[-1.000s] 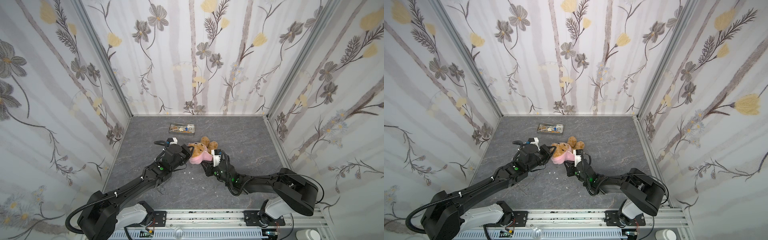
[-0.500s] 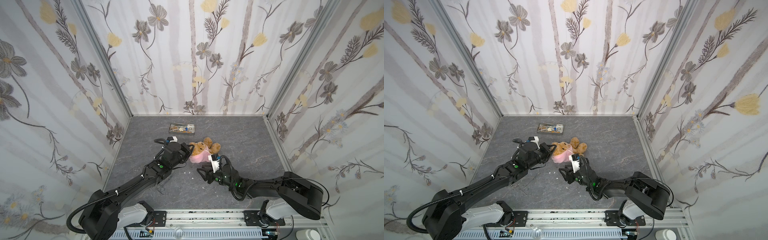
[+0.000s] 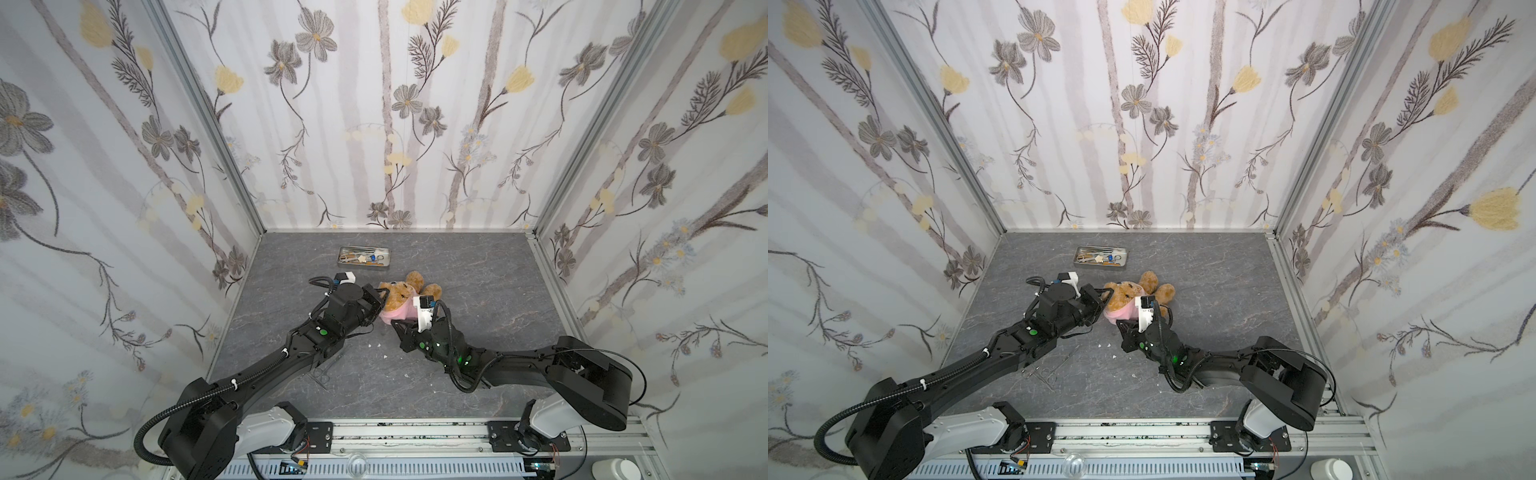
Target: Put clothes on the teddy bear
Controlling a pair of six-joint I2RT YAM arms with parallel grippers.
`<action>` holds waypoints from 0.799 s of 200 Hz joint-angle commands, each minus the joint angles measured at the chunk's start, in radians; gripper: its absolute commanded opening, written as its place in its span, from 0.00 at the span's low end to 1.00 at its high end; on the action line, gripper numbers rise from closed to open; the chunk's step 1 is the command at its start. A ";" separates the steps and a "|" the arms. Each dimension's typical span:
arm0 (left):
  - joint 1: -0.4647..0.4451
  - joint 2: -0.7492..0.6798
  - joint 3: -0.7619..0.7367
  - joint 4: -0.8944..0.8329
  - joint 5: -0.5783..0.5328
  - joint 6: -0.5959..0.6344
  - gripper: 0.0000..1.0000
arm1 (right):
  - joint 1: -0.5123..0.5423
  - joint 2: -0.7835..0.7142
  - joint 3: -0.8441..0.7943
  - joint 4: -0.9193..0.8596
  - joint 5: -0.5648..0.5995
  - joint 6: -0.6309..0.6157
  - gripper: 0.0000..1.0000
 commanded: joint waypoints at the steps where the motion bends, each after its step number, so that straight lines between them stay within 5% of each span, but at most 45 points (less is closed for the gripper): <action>1: -0.001 -0.003 0.010 0.048 -0.002 -0.005 0.00 | -0.003 -0.007 -0.030 -0.029 0.125 0.042 0.05; 60: 0.025 -0.001 0.026 0.044 0.035 -0.006 0.00 | -0.040 -0.009 -0.164 0.043 0.145 -0.039 0.04; 81: 0.039 0.001 0.028 0.039 0.046 0.001 0.00 | -0.059 -0.017 -0.182 0.055 0.098 -0.070 0.14; 115: 0.094 0.010 0.040 0.037 0.104 0.059 0.00 | -0.099 -0.141 -0.249 0.060 -0.143 -0.187 0.40; 160: 0.178 0.060 0.068 0.080 0.343 0.191 0.00 | -0.317 -0.478 -0.243 -0.312 -0.367 -0.330 0.46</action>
